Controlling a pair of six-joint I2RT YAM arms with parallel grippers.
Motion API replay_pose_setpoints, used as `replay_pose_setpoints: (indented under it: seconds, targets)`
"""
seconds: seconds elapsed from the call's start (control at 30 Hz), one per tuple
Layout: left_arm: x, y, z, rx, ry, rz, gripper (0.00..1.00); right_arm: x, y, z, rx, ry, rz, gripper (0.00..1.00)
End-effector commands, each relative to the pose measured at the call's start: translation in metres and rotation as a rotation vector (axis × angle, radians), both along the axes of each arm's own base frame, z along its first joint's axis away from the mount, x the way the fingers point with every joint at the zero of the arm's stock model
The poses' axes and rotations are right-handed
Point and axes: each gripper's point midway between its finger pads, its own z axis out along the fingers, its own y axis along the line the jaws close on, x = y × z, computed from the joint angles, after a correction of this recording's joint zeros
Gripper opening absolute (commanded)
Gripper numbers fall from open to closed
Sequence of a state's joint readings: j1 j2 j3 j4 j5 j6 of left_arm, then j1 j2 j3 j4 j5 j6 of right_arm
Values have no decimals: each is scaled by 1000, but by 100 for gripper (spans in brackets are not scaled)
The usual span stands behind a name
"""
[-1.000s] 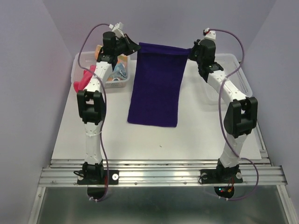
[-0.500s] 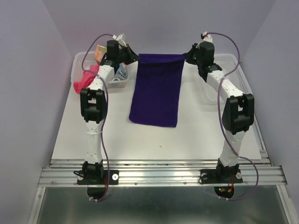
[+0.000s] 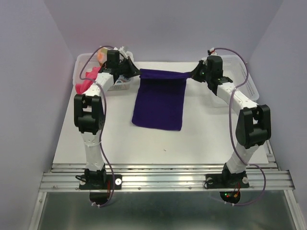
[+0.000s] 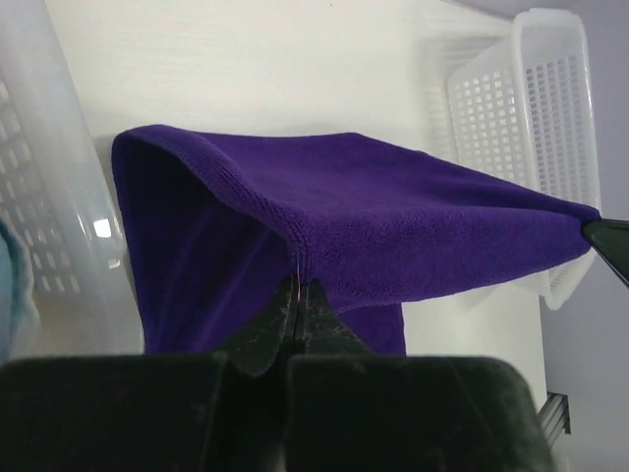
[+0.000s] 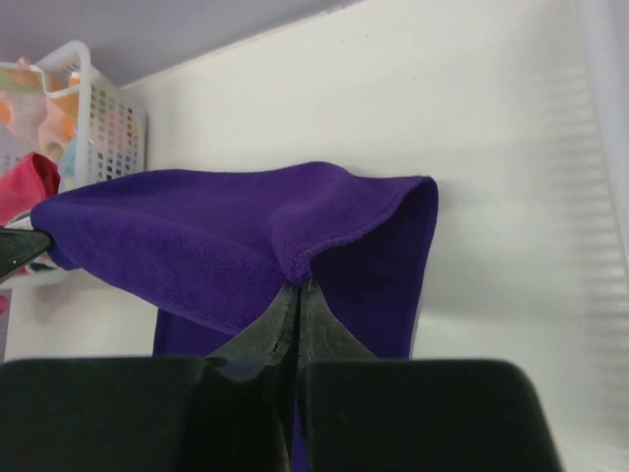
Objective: Fold and stack the towels
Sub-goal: Fold the towel
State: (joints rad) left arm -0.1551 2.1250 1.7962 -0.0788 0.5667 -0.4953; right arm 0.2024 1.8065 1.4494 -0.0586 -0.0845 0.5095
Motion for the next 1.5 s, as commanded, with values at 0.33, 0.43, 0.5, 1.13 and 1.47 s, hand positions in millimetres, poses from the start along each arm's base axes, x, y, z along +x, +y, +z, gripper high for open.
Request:
replay_pose_setpoints:
  seconds: [0.33, 0.43, 0.5, 1.13, 1.47]
  targets:
    - [-63, 15, 34, 52, -44, 40, 0, -67, 11, -4, 75, 58, 53, 1]
    - [-80, 14, 17, 63, 0, 37, 0, -81, 17, -18, 84, 92, 59, 1]
    - [-87, 16, 19, 63, 2, 46, 0, -90, 24, -18, 91, 94, 68, 1]
    - [-160, 42, -44, 190, 159, 142, 0, -153, 33, -64, -4, 189, -7, 1]
    - [-179, 47, -83, 233, 251, 153, 0, -182, 41, -109, -31, 288, -6, 1]
